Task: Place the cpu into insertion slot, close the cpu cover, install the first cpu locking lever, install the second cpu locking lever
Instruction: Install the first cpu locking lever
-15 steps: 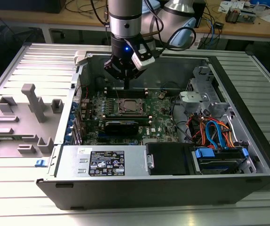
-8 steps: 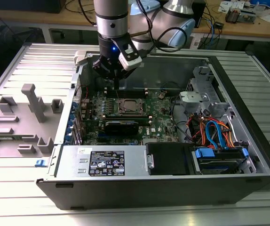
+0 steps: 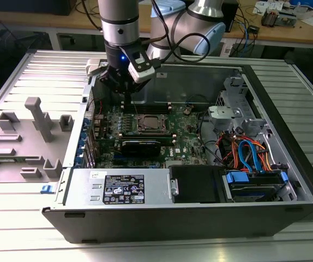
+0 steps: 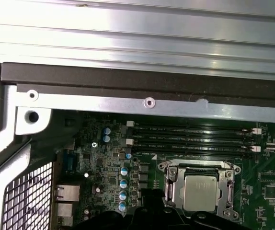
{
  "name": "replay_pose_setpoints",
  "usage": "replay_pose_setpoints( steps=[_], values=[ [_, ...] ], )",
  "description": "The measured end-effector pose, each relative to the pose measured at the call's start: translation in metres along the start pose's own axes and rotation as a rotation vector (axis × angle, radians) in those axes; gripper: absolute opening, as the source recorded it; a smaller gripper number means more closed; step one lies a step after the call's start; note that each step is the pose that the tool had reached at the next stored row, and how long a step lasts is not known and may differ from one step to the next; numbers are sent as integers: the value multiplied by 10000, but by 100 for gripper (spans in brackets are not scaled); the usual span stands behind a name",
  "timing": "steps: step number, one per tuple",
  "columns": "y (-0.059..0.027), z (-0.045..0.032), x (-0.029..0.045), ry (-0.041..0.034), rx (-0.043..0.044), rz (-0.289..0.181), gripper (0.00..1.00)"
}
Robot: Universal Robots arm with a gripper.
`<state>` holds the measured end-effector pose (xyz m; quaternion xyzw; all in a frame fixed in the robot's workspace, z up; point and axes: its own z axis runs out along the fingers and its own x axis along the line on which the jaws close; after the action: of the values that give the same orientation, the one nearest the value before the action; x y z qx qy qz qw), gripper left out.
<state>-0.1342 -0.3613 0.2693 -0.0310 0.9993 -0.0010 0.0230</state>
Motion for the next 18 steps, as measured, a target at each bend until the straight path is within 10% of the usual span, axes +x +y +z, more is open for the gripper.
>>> replay_pose_setpoints(
  steps=[18],
  values=[
    [158, 51, -41, -2, 3, -1, 11]
  ],
)
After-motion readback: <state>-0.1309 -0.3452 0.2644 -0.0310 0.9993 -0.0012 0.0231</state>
